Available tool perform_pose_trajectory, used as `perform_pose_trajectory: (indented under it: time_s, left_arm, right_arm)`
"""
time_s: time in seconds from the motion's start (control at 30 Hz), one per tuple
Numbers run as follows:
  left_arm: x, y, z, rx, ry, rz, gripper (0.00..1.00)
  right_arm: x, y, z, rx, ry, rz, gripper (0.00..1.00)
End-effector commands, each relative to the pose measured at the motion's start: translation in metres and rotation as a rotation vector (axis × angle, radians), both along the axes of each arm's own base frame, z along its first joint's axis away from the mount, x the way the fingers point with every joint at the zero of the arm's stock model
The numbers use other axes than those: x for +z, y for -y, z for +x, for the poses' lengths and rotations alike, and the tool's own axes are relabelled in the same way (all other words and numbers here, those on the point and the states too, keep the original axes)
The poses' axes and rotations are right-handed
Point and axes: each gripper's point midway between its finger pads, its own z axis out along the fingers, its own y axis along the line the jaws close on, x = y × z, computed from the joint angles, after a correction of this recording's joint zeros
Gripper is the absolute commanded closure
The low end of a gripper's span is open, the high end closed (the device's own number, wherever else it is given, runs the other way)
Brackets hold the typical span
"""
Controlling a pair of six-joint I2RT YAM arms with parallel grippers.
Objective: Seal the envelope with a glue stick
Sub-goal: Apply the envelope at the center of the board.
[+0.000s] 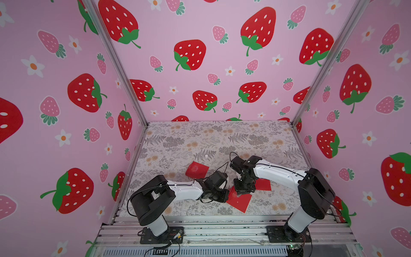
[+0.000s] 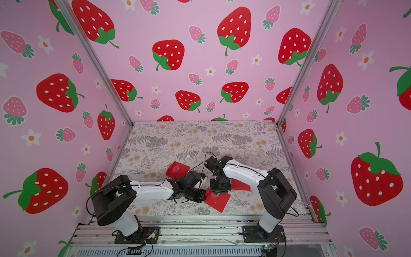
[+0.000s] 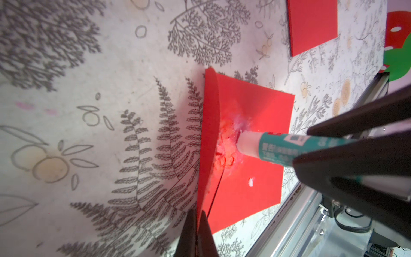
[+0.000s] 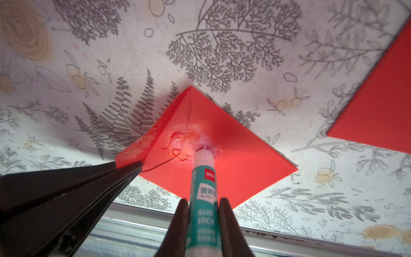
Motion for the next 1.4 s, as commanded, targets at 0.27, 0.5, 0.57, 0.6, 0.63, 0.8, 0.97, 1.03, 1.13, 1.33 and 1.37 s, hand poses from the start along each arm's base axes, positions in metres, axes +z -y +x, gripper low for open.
perform_pose_trajectory:
  time_s: [0.27, 0.5, 0.57, 0.6, 0.63, 0.8, 0.97, 1.03, 1.13, 1.33, 1.37]
  left_arm:
    - [-0.003, -0.005, -0.001, 0.007, -0.007, 0.012, 1.00]
    - [-0.004, -0.006, -0.001, 0.010, -0.009, 0.013, 1.00]
    - [-0.004, -0.005, -0.001, 0.012, -0.009, 0.013, 1.00]
    - [-0.004, -0.005, -0.001, 0.011, -0.009, 0.013, 1.00]
    - [-0.004, -0.005, -0.001, 0.011, -0.010, 0.013, 1.00]
    - [-0.004, -0.006, -0.001, 0.011, -0.012, 0.014, 1.00]
    - [-0.004, -0.006, -0.001, 0.012, -0.009, 0.013, 1.00]
    - [-0.004, -0.006, -0.001, 0.014, -0.008, 0.013, 1.00]
    - [-0.003, -0.006, -0.001, 0.013, -0.008, 0.011, 1.00]
    - [-0.004, -0.006, -0.001, 0.011, -0.010, 0.013, 1.00]
    - [-0.005, -0.006, -0.001, 0.011, -0.012, 0.014, 1.00]
  right_arm:
    - [0.002, 0.032, 0.000, 0.017, 0.029, -0.148, 1.00]
    - [0.002, 0.046, 0.003, 0.036, 0.049, -0.234, 1.00]
    - [-0.001, 0.032, 0.000, 0.027, 0.024, -0.162, 1.00]
    - [-0.002, 0.023, -0.002, 0.025, 0.007, -0.116, 1.00]
    - [-0.004, 0.012, -0.005, 0.020, -0.014, -0.052, 1.00]
    - [-0.003, -0.023, -0.009, -0.021, -0.049, 0.139, 1.00]
    - [-0.003, 0.008, 0.000, -0.015, 0.023, -0.025, 1.00]
    - [-0.003, 0.025, 0.002, 0.000, 0.044, -0.108, 1.00]
    - [0.000, 0.046, 0.006, 0.017, 0.074, -0.224, 1.00]
    - [0.003, 0.051, 0.010, 0.030, 0.088, -0.268, 1.00]
    - [0.001, 0.043, 0.008, 0.027, 0.077, -0.228, 1.00]
